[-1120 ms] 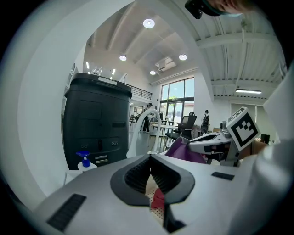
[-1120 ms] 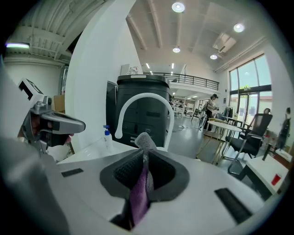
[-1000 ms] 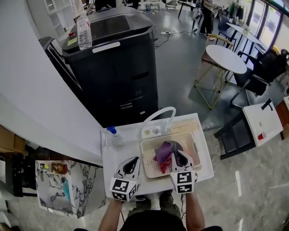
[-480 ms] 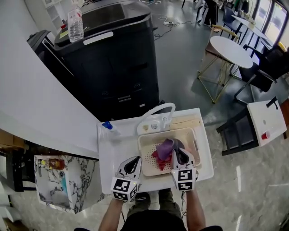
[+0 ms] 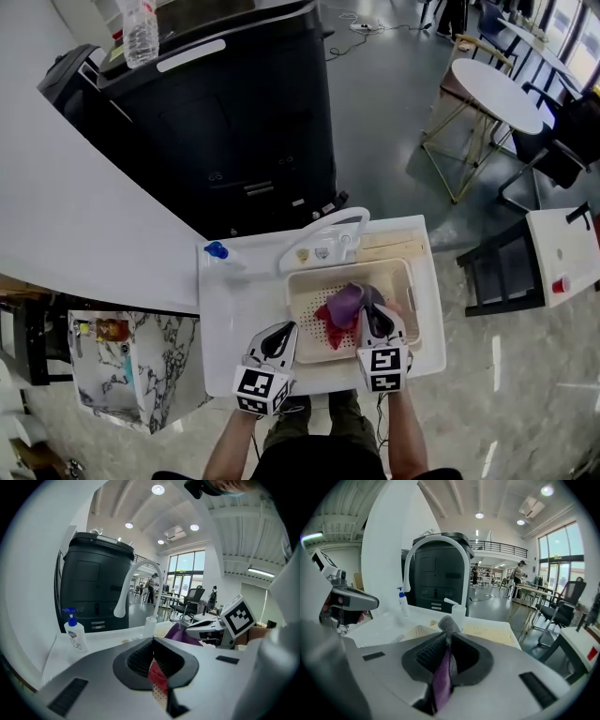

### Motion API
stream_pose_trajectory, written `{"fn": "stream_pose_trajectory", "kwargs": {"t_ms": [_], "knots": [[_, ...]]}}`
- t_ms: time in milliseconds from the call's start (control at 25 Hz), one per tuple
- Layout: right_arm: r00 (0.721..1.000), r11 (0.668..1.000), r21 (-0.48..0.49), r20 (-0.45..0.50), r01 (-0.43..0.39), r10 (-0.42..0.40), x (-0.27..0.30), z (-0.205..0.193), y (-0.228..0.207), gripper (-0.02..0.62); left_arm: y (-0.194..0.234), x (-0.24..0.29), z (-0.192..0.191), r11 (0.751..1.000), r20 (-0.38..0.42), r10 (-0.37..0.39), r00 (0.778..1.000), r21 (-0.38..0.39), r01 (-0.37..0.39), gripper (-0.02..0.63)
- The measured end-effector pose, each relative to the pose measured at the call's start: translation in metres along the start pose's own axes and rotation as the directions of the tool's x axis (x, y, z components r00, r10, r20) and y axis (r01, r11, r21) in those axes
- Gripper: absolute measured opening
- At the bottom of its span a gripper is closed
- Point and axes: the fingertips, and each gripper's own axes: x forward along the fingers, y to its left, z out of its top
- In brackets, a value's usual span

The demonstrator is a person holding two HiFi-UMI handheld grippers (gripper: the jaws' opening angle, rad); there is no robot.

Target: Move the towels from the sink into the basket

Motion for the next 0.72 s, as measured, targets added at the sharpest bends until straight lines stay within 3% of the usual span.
{"fn": "stream_pose_trajectory", "kwargs": {"t_ms": [720], "knots": [[0.993, 0.998, 0.036, -0.107, -0.044, 0.048, 0.023, -0.052, 0.007, 0.057, 0.000, 0.011, -0.033, 1.000, -0.069, 0.011, 0.998, -0.026, -0.012, 0.008]]}}
